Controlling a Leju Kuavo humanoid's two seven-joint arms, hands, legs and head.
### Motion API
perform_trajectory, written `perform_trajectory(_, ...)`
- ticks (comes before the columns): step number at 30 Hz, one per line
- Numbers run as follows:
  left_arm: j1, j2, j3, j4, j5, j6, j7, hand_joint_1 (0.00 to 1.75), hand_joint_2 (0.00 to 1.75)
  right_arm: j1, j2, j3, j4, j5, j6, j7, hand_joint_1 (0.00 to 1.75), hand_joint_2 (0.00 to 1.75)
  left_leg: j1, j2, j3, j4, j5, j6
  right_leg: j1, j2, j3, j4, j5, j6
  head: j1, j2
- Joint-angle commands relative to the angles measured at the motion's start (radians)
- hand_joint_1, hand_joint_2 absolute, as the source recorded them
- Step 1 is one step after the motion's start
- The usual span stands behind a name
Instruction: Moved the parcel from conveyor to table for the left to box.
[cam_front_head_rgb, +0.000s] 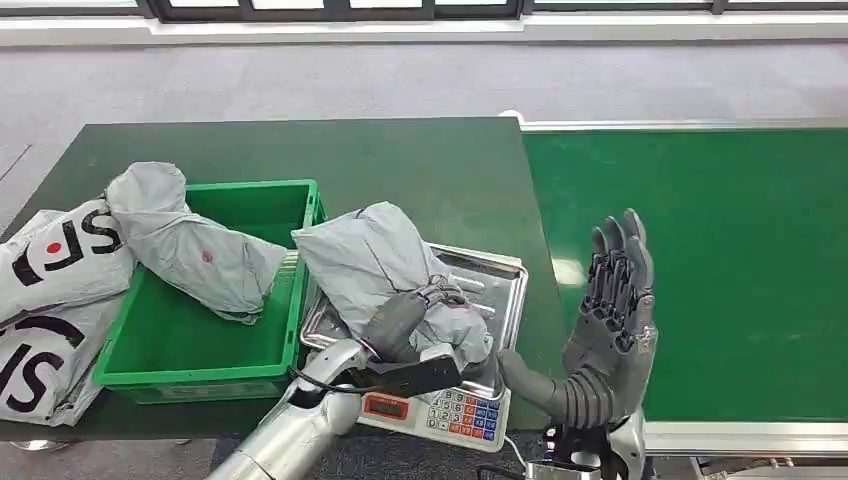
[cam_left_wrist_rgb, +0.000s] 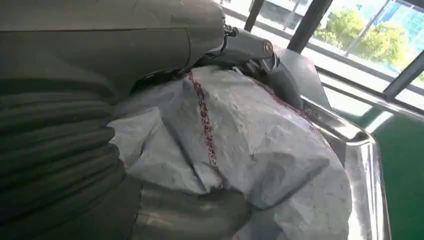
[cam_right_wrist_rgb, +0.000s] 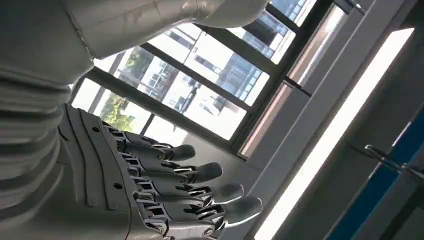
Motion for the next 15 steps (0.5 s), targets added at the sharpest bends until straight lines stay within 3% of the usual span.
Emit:
perform_trajectory(1,0.047,0.058,0.064,-0.180,-0.078,0.071,0.059,1.75,1.75,-0.043,0.036,-0.049,0.026,0.023,0.037,0.028,0.00,1.75,0.001,0.006,0.000,-0.002,0.001,-0.001,0.002,0.002,-0.001,-0.003,0.002,-0.002,0.000,0.000)
perform_trajectory(7,0.111,0.095,0.116,-0.407,-0.202,0.119,0.115,1.75,1.75,-0.025,0.039,-0.061,0.011,0.019,0.062,0.031,0.00,1.75,0.001,0.005,0.000,-0.002,0.000,-0.001,0.001,0.002,-0.001,-0.002,0.001,-0.002,0.000,0.000)
perform_trajectory(13,0.119,0.099,0.116,-0.449,-0.261,0.165,0.126,1.75,1.75,-0.021,0.037,-0.064,0.002,0.015,0.061,0.029,0.00,1.75,0.001,0.002,-0.001,0.000,0.000,0.000,0.001,0.000,-0.002,0.000,0.000,-0.001,0.000,0.000)
perform_trajectory(15,0.121,0.109,0.114,-0.470,-0.364,0.259,0.160,1.75,1.75,-0.014,0.035,-0.066,-0.003,0.016,0.056,0.030,0.00,1.75,0.001,0.004,0.000,-0.002,0.001,-0.001,0.002,0.001,-0.001,-0.003,0.001,-0.001,0.000,0.000)
